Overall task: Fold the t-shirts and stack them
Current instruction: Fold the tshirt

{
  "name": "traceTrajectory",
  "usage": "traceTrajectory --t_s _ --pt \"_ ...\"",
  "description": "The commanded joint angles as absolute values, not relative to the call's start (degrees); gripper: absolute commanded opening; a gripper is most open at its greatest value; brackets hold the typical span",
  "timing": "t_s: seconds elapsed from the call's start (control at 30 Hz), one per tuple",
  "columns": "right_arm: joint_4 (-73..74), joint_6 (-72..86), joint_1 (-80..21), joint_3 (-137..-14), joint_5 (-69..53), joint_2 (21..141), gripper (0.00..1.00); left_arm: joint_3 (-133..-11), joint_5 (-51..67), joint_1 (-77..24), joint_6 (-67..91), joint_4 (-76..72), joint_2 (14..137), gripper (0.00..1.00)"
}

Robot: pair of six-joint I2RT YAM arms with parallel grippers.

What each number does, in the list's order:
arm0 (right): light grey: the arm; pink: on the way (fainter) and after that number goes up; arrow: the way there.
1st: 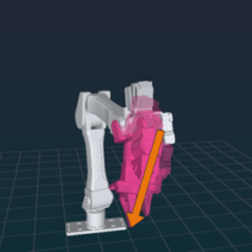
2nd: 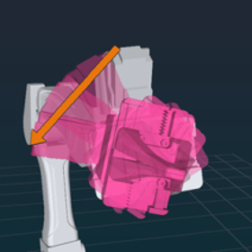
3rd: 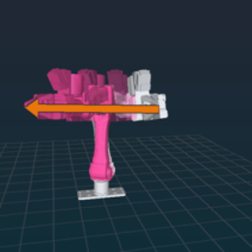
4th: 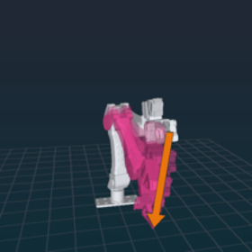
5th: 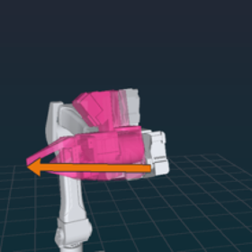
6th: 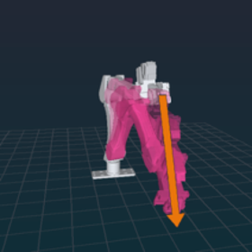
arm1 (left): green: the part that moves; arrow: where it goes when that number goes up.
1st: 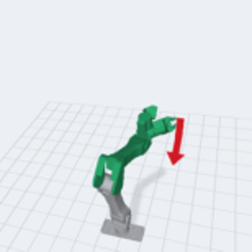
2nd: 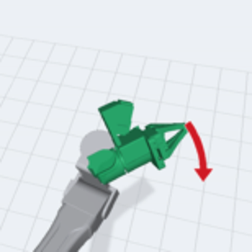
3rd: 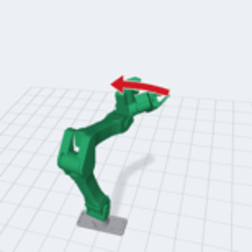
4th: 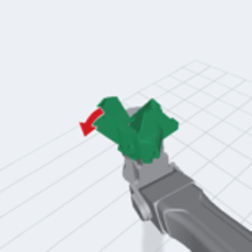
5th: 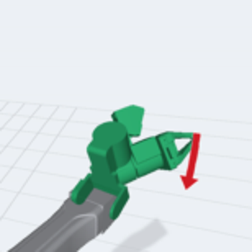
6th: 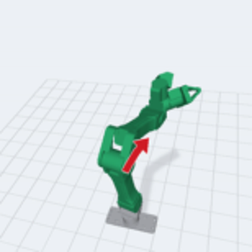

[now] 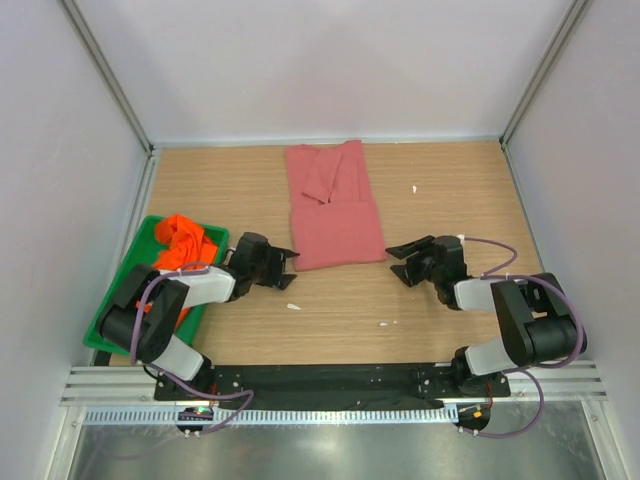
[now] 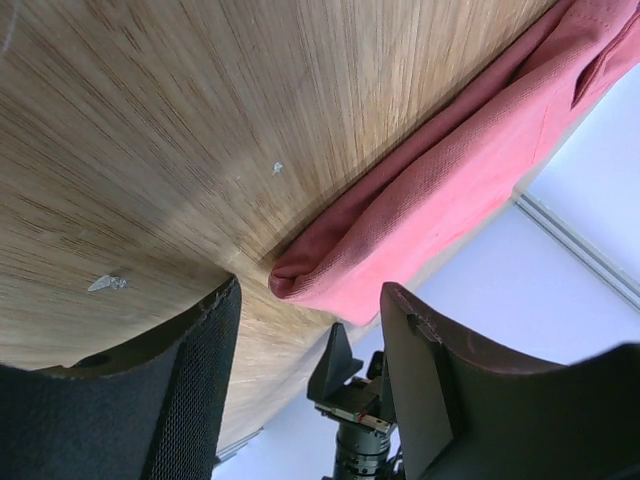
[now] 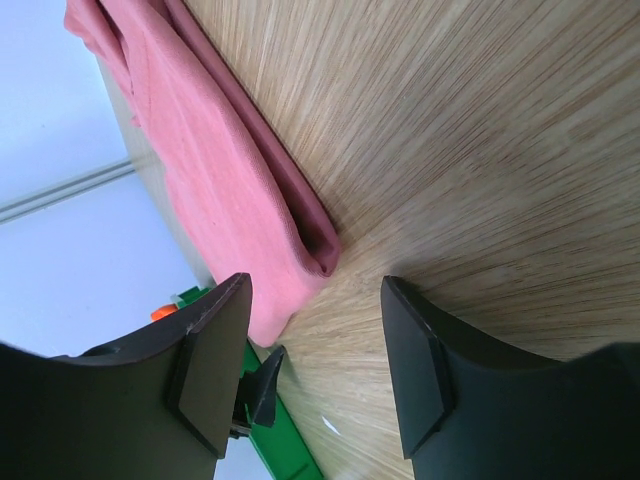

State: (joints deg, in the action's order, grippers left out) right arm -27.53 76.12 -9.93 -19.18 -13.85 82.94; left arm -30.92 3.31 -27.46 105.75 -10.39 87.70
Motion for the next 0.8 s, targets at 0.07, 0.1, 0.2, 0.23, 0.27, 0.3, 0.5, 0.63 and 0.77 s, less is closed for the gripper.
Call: traceTrajectory --t_s 0.07,0.1,0.2,0.23,0.27,0.3,0.5,0.63,0.77 --pt "-30.93 78.57 -11.51 -18.98 -10.19 84.19 0.60 -29.44 -1.58 -27.86 107.84 -9.22 89.73 0.59" --pt "-31.02 78.66 -11.69 -19.25 -10.46 85.42 0.60 -29.27 -1.58 -27.86 108.02 -9.58 90.00 0.59" --pt "-32.25 79.45 -12.48 -19.42 -10.46 87.27 0.59 -29.27 -1.23 -27.86 108.46 -11.07 91.32 0.55" --pt "-32.08 79.37 -12.57 -19.60 -10.46 87.62 0.59 -29.27 -0.97 -27.86 108.46 -11.42 91.67 0.54" --pt "-32.08 79.37 -12.74 -19.86 -10.37 87.97 0.59 -29.27 -0.88 -27.86 108.46 -11.69 92.10 0.53" --pt "-32.08 79.37 -13.01 -19.95 -10.37 88.24 0.59 -29.35 -0.79 -27.86 108.46 -11.86 92.28 0.52" --pt "-31.55 79.63 -13.54 -20.92 -9.40 89.65 0.58 -29.53 -0.26 -27.86 108.72 -12.04 92.55 0.49" --pt "-30.33 79.19 -13.80 -22.15 -9.41 90.09 0.58 -30.06 1.85 -27.95 108.02 -7.57 90.63 0.57" --pt "-29.88 79.36 -13.97 -22.85 -8.62 90.44 0.58 -29.97 0.88 -28.48 108.37 -5.54 88.77 0.59"
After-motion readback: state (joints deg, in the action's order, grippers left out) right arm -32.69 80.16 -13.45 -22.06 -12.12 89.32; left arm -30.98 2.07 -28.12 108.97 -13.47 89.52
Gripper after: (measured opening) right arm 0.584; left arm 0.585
